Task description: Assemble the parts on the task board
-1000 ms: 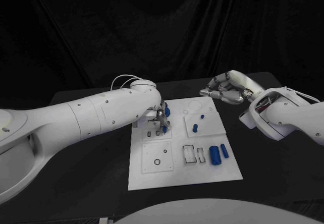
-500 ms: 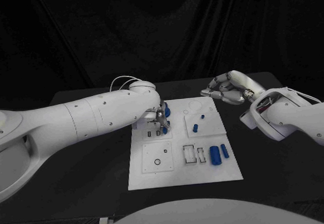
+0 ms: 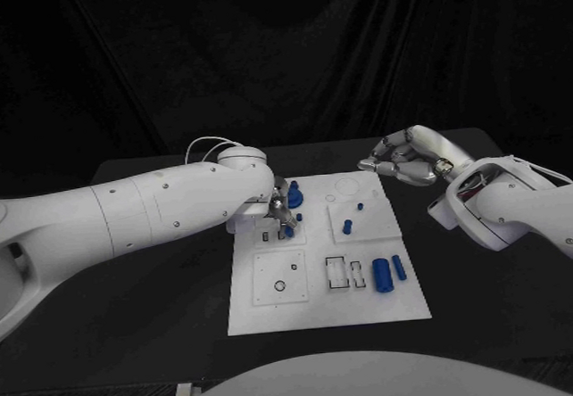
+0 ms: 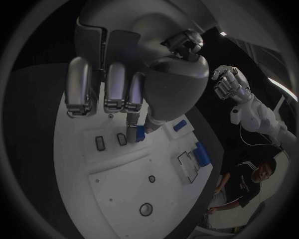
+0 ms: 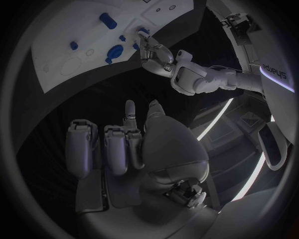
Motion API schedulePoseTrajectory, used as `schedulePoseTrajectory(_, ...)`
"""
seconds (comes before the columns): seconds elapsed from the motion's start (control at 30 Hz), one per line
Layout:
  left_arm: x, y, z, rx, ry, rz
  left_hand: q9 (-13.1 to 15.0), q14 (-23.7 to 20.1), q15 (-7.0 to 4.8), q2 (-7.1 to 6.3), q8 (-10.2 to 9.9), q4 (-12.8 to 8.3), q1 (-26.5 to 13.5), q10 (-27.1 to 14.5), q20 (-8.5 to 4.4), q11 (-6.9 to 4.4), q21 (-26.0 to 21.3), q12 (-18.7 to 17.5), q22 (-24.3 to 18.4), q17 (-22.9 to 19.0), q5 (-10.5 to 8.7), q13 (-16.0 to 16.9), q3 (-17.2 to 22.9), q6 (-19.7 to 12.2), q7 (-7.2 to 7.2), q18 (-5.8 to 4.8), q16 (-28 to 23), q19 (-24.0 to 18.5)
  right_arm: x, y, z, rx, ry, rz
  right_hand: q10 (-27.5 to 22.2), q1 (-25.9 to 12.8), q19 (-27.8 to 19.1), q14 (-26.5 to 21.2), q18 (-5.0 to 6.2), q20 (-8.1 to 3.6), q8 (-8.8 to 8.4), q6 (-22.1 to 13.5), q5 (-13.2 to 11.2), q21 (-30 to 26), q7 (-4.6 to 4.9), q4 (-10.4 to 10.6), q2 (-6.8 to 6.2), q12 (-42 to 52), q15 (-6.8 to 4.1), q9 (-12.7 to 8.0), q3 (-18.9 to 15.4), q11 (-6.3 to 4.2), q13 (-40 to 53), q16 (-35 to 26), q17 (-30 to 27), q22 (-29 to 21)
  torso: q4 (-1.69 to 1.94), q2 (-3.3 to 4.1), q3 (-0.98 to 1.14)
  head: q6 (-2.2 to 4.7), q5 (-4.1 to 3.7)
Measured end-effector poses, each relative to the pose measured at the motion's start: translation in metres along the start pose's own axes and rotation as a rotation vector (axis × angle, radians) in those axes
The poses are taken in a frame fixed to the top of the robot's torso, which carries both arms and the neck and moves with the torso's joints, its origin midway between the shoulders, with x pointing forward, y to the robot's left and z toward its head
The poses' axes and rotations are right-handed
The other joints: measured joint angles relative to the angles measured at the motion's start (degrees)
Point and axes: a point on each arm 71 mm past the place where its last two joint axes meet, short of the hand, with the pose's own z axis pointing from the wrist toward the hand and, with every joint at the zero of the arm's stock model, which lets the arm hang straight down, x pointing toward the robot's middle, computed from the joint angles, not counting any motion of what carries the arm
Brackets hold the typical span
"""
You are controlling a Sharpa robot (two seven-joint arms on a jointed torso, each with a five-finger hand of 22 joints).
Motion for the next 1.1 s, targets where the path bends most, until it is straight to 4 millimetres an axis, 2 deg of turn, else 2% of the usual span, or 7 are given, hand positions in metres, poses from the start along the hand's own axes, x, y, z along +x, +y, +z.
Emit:
schedulePoseTrajectory(0.1,-0.001,0.004,-0.006,0.001,-0.013,-0.007,0.0,0.0,0.0,-0.38,-0.21,-0.64,-0.38,0.01,0.0,0.02,0.0,-0.4,0.0,0.0,-0.06,0.0,1.13,0.0,0.0,0.0,0.0,0.0,0.001,-0.001,-0.001,0.004,0.001,0.001,0.0,0.0,0.0,0.0,0.0,0.0,0.0,0.0,0.0,0.0,0.0,0.0,0.0,0.01,0.0,0.0,0.0,0.0,0.0,0.0,0.0,0.0,0.0,-0.01,0.0,0.0,0.2)
schedulePoseTrajectory(0.33,0.002,0.014,-0.013,-0.011,-0.016,-0.016,0.11,0.0,0.01,-0.93,-0.43,-0.43,-1.33,0.03,0.0,0.04,0.0,-0.69,0.0,0.0,-1.64,0.0,2.57,0.0,0.0,0.0,0.0,0.0,0.004,-0.005,-0.003,0.013,0.007,0.003,0.0,0.0,0.0,0.0,0.0,0.0,0.0,0.0,0.0,0.0,0.0,0.0,0.0,0.04,0.0,-0.01,0.0,0.0,0.0,-0.22,0.0,0.0,-0.01,-0.02,0.0,0.0,0.5)
schedulePoseTrajectory(0.67,0.001,0.028,-0.016,-0.04,-0.02,-0.031,0.17,-0.01,0.01,-1.16,-0.66,-0.86,-1.85,0.09,0.0,0.12,0.0,-1.28,0.0,0.0,-2.05,0.0,4.04,-0.01,0.01,0.0,0.0,0.0,0.006,-0.007,-0.005,0.02,0.011,0.005,0.0,0.01,0.0,0.0,0.0,0.0,0.0,0.0,0.0,-0.28,0.0,0.0,0.0,0.05,0.0,0.02,0.0,0.0,0.03,-0.22,0.0,0.0,0.0,-0.05,0.0,0.0,0.8)
schedulePoseTrajectory(1.1,-0.001,0.035,-0.014,-0.058,-0.032,-0.046,0.17,-0.04,0.05,-1.17,-0.88,-0.79,-2.45,0.12,0.0,0.16,-0.29,-1.54,0.0,-0.01,-2.44,-0.01,4.89,-0.02,0.02,0.0,0.0,0.0,0.007,-0.007,-0.004,0.021,0.012,0.005,0.0,0.24,0.0,-0.08,0.0,0.0,0.0,0.0,0.0,-0.31,0.0,0.0,0.24,0.12,0.08,0.03,0.0,0.0,0.05,-0.22,0.0,0.0,0.01,0.02,0.0,0.0,0.99)
